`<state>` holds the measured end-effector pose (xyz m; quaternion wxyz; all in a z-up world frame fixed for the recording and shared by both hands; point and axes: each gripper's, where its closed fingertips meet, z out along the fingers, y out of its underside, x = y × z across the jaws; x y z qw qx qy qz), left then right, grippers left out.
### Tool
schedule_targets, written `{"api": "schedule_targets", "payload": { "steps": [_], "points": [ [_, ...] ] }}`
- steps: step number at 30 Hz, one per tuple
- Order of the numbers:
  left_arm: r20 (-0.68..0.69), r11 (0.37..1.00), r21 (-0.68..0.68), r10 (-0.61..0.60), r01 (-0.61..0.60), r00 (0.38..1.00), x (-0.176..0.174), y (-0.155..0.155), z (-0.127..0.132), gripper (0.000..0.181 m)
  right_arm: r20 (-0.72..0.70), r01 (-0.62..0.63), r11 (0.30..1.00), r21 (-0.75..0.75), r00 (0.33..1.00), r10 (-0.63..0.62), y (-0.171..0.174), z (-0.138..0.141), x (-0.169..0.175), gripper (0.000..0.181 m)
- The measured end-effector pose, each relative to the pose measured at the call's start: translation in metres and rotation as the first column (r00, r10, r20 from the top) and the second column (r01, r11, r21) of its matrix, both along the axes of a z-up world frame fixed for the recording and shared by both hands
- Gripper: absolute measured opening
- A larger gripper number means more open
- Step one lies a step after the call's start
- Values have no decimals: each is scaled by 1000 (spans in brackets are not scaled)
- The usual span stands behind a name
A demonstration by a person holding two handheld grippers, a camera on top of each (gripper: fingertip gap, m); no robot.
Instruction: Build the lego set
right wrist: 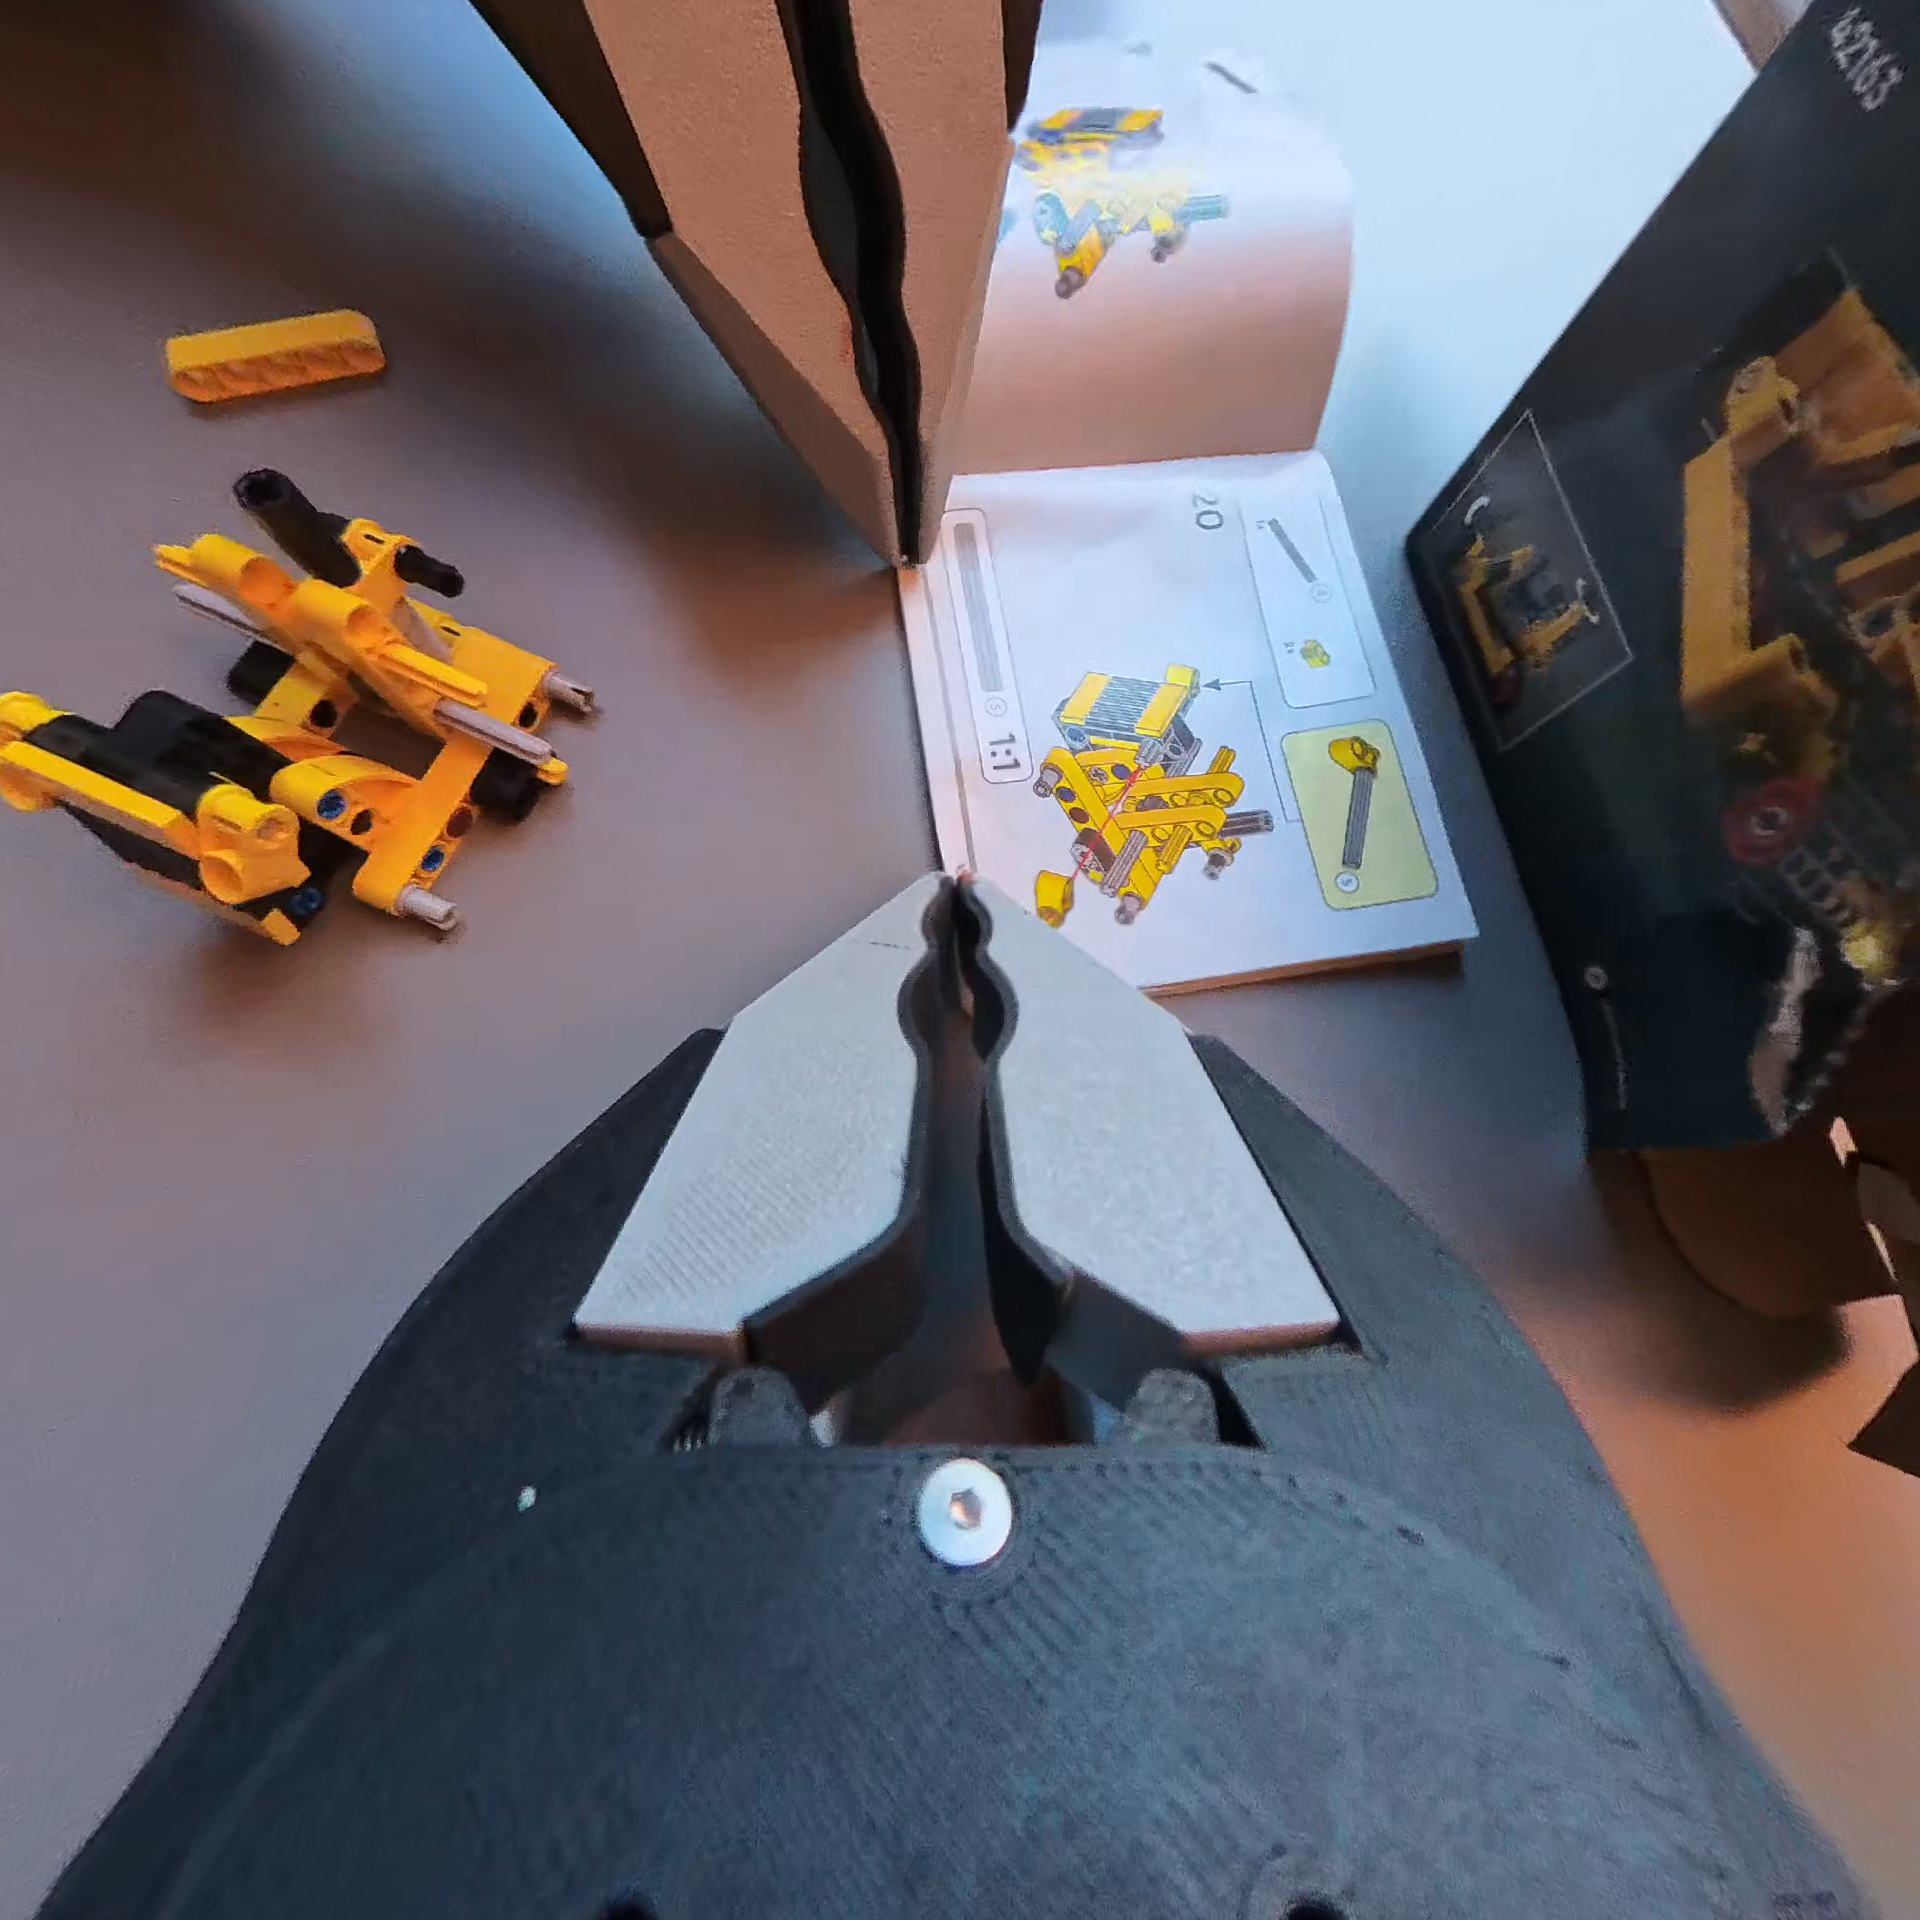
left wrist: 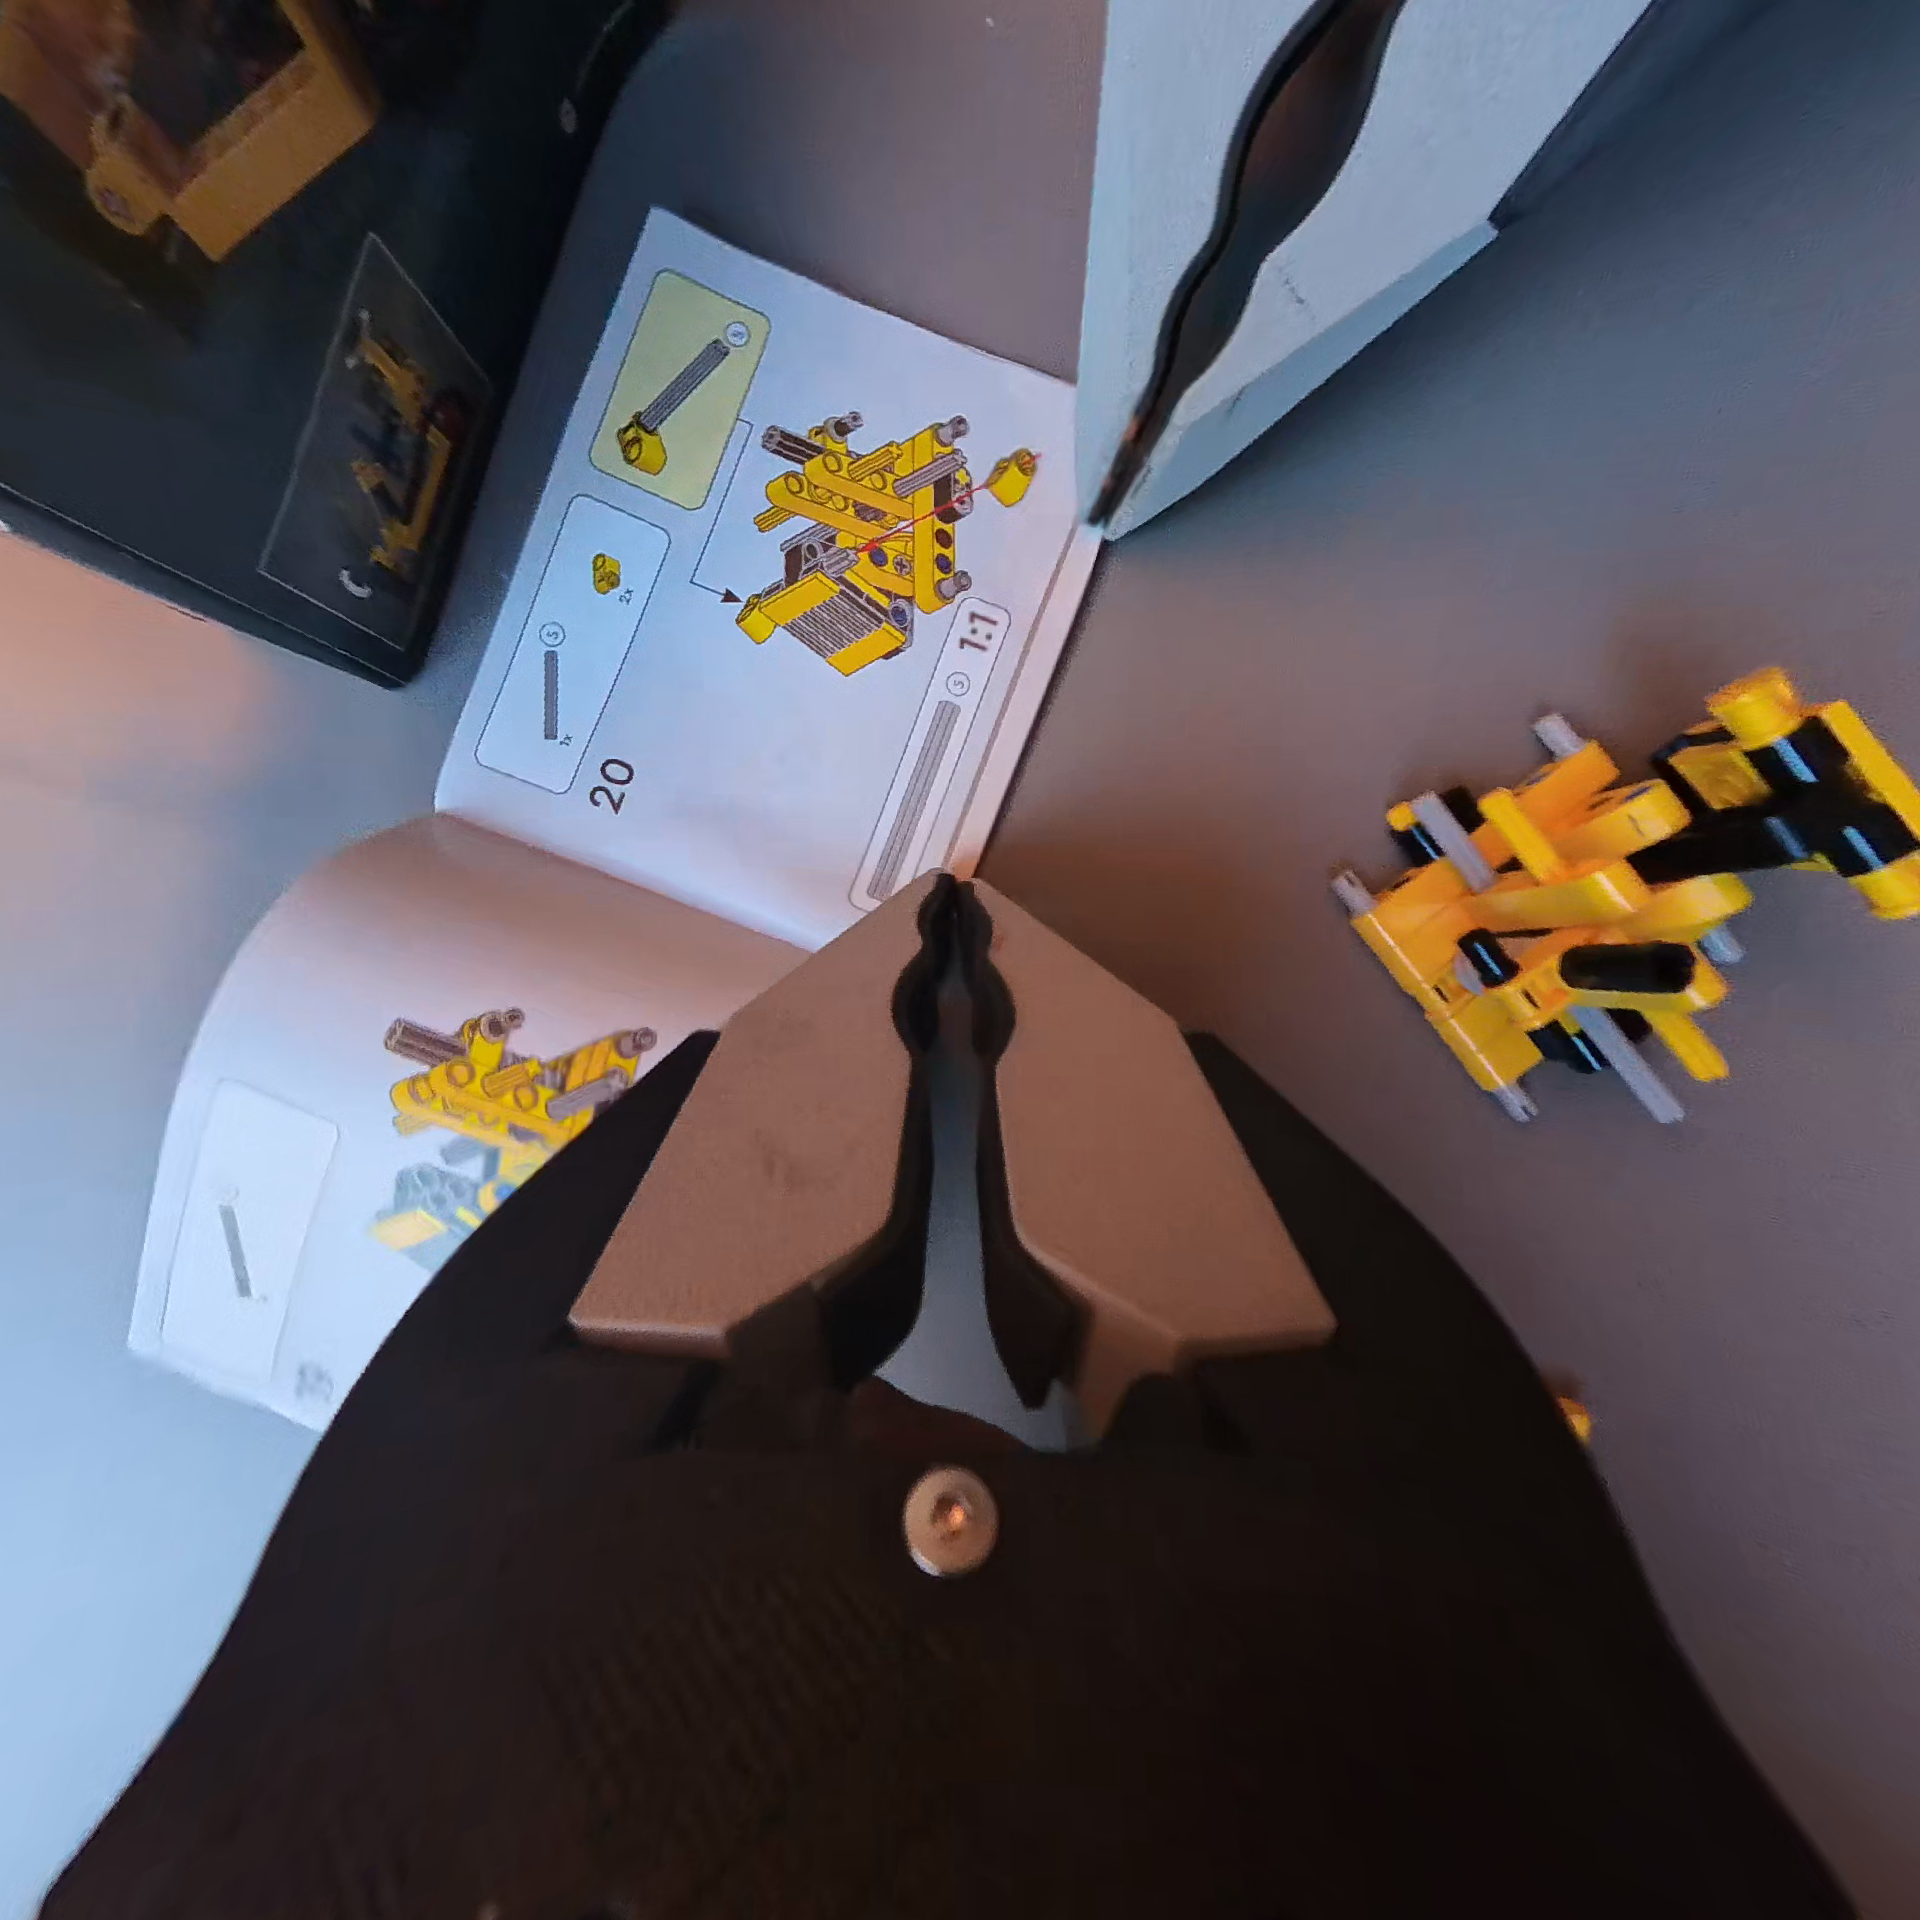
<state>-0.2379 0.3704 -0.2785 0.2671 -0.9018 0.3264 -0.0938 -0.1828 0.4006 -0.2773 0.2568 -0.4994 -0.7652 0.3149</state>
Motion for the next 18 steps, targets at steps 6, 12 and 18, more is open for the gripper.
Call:
{"api": "schedule_targets", "payload": {
  "steps": [6, 12, 18],
  "points": [
    [47, 998, -29, -47, 49, 998, 9, -17, 4, 0, -14, -57, 997, -47, 998, 57, -19, 6, 3, 0],
    [60, 982, 177, -77, 65, 995, 20, -2, 34, 28, -145, -70, 983, -173, 988, 45, -27, 45, -1, 0],
    [-76, 966, 218, -121, 135, 990, 31, 1, 18, 39, -153, -27, 993, -115, 988, 9, -21, 44, -4, 0]
  ]
}}
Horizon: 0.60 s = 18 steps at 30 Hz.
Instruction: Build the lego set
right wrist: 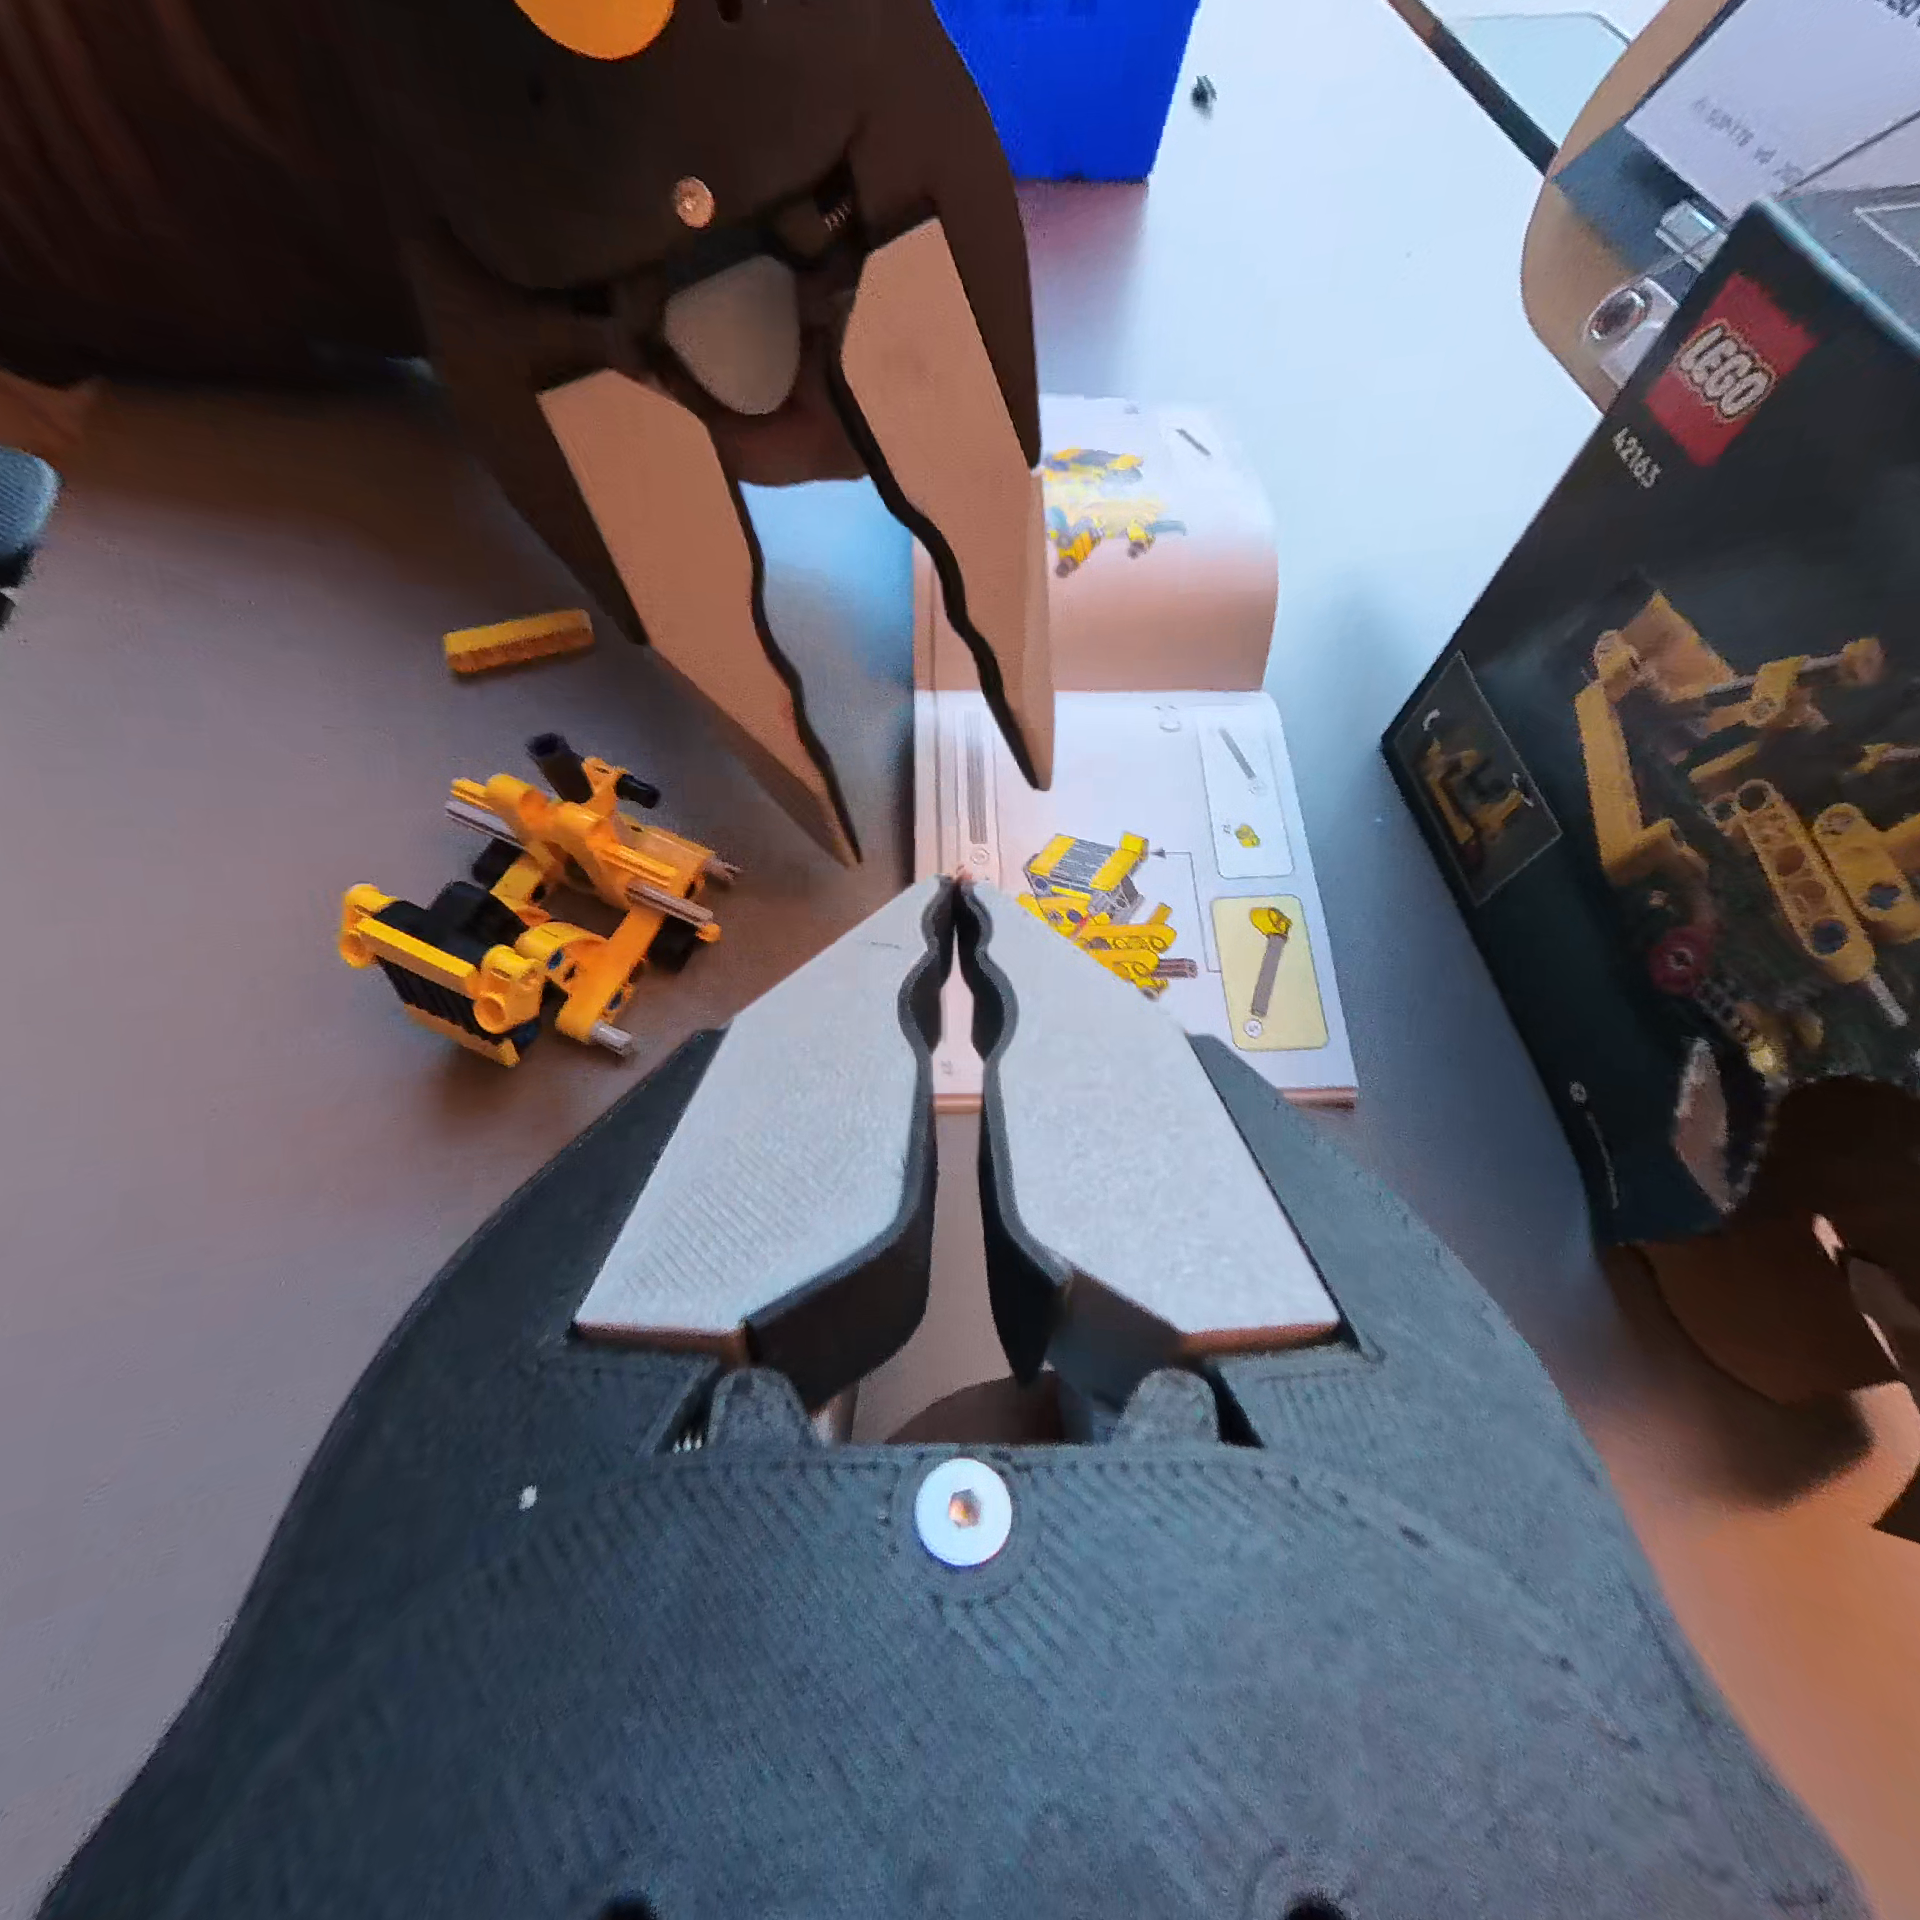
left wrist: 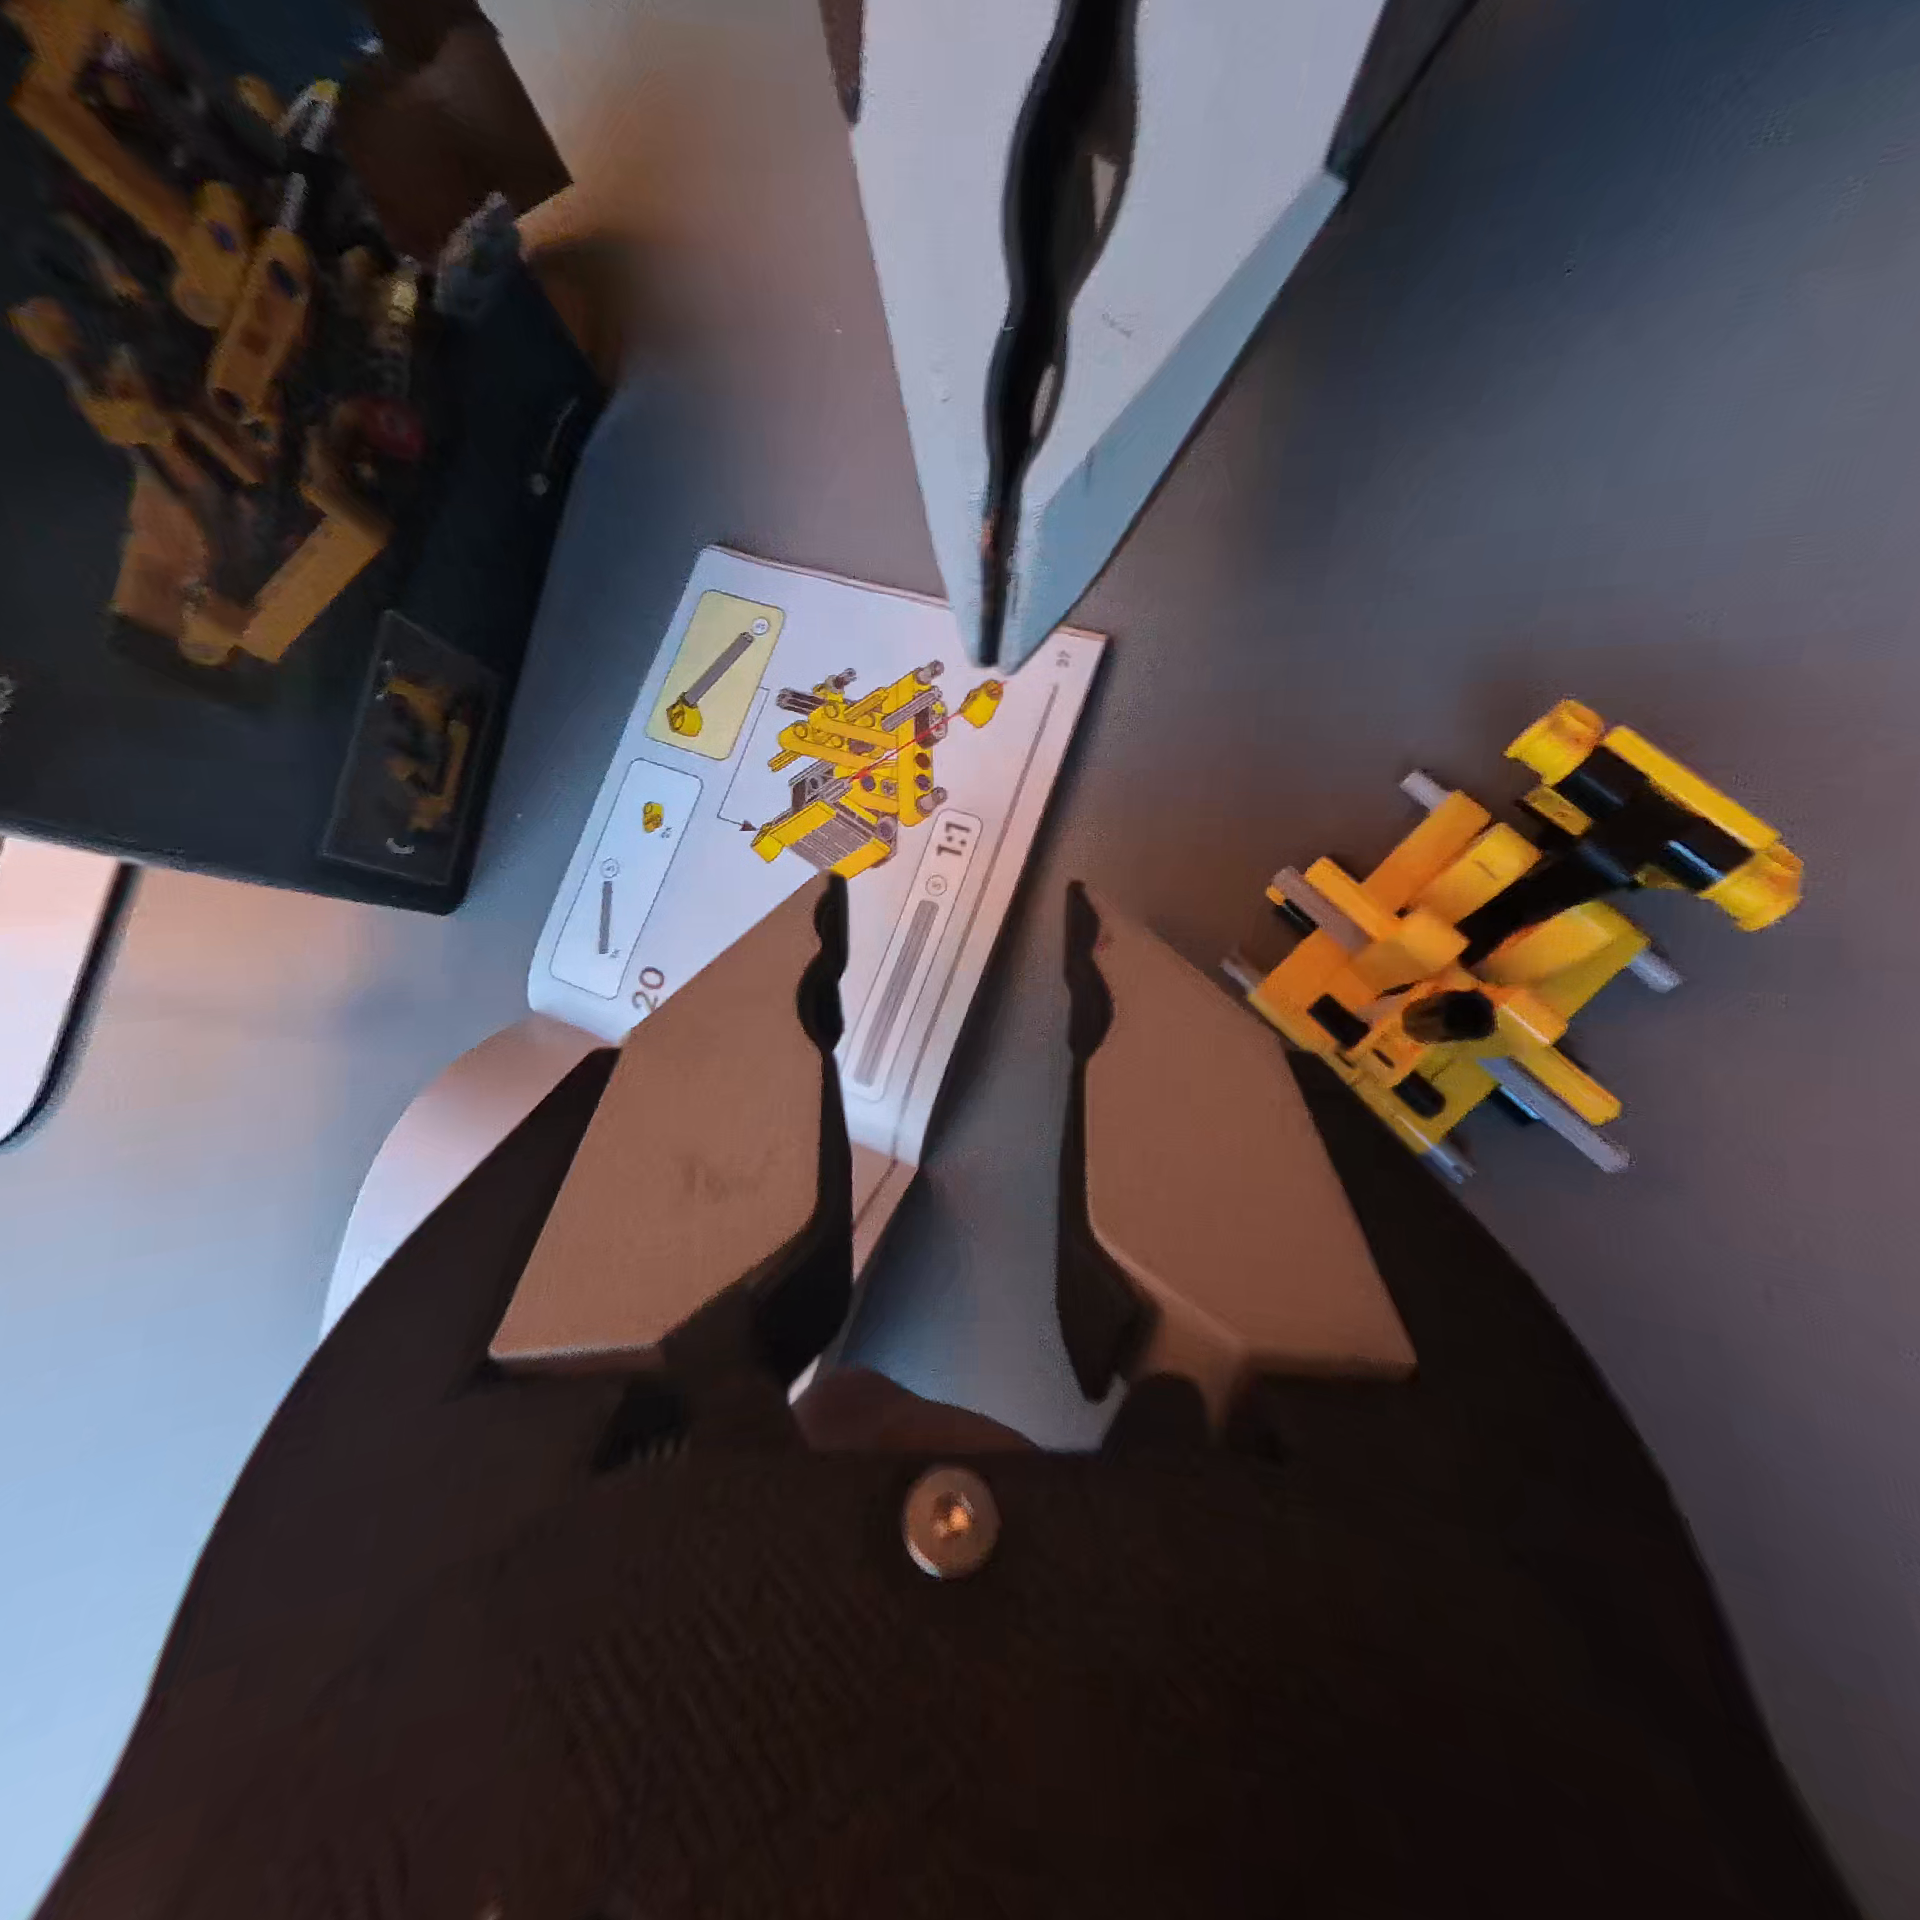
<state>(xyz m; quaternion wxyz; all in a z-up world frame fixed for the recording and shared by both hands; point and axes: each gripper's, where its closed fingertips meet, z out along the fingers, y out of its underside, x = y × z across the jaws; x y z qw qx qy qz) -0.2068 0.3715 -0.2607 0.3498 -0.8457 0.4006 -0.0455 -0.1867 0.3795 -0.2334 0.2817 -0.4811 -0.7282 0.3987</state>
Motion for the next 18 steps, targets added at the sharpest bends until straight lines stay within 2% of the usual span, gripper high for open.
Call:
{"api": "schedule_targets", "payload": {
  "steps": [3, 4, 5, 6, 10, 13, 15, 18],
  "points": [
    [-61, 1000, 5, 21, -21, 998, -5, 3, -7, 42, 45, 40, 997, 68, 998, -43, 12, -12, 4, 0],
    [-69, 1000, 5, 27, -27, 997, -7, 4, -8, 42, 65, 50, 995, 86, 996, -56, 15, -17, 6, 13],
    [-64, 1000, 2, 31, -31, 997, -9, 4, -8, 43, 86, 47, 994, 97, 995, -55, 15, -22, 7, 41],
    [-55, 999, 1, 36, -36, 998, -10, 4, -7, 43, 102, 44, 993, 106, 993, -54, 15, -26, 8, 42],
    [-35, 998, -27, 57, -58, 998, -20, 4, -10, 35, 148, 20, 984, 176, 988, -47, 9, -42, 6, 41],
    [-18, 996, -62, 58, -59, 998, -21, 1, -18, 0, 148, 24, 983, 184, 988, -52, 8, -44, 2, 14],
    [-1, 995, -68, 68, -68, 998, -22, 2, -18, 0, 138, 43, 982, 186, 988, -70, 11, -45, 0, 0],
    [23, 994, -89, 62, -60, 998, -22, -1, -17, 0, 134, 49, 984, 169, 988, -73, 11, -43, -1, 0]
  ]
}}
